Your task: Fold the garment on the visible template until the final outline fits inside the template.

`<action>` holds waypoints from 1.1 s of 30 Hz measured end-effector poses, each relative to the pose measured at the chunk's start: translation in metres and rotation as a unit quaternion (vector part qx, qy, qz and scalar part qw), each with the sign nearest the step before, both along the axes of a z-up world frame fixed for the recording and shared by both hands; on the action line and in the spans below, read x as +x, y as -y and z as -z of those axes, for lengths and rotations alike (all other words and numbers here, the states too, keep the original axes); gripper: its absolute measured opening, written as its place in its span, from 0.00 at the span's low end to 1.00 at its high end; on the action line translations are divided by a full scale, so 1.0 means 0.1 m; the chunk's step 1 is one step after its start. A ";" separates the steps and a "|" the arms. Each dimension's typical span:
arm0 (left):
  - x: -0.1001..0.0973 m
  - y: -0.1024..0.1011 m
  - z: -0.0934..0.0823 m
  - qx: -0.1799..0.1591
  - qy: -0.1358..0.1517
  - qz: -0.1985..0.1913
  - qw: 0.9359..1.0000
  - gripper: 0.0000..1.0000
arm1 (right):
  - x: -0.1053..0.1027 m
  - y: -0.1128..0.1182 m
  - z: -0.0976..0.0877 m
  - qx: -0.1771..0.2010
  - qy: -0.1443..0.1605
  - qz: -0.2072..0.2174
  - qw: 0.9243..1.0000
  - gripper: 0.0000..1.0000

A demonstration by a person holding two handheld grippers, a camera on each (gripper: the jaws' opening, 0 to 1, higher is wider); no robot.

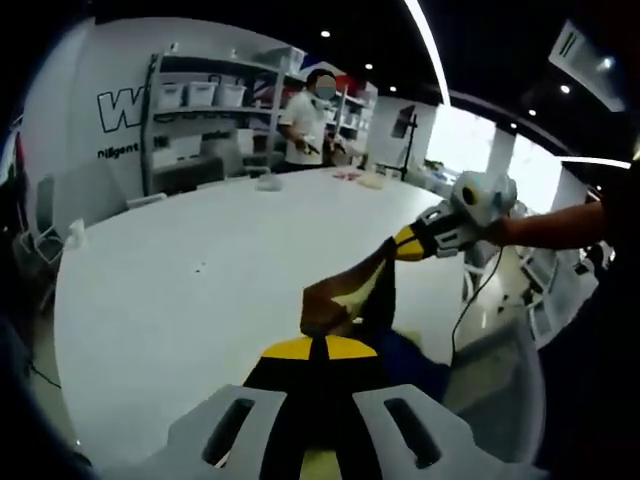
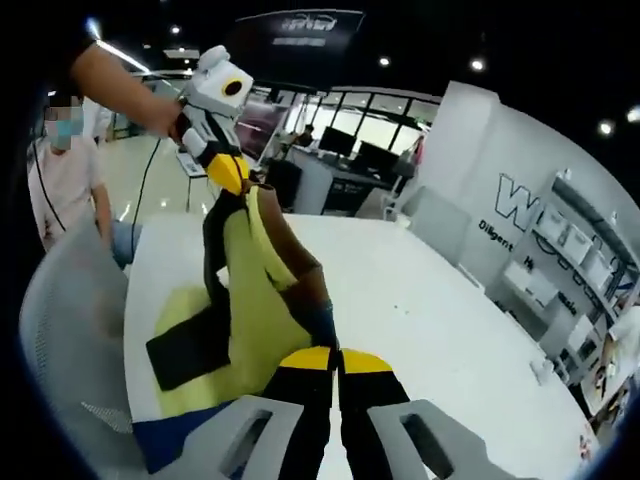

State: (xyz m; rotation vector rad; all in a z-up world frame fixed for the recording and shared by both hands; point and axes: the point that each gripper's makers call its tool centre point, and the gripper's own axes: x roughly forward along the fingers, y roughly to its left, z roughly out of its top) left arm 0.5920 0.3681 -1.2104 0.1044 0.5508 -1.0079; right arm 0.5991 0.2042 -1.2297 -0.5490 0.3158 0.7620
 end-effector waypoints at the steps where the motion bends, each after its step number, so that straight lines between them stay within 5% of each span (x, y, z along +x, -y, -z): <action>1: 0.02 0.01 -0.01 0.001 0.002 0.000 1.000 0.00 | 0.02 0.01 -0.03 0.000 0.002 0.002 1.000 0.00; 19: 0.72 0.10 -0.06 0.022 0.028 -0.022 0.999 0.00 | 0.65 0.14 -0.35 -0.012 0.023 0.048 0.999 0.00; 33: 1.15 0.22 0.15 0.044 0.025 -0.030 0.998 0.00 | 1.08 0.25 -0.07 -0.008 -0.010 0.073 0.997 0.00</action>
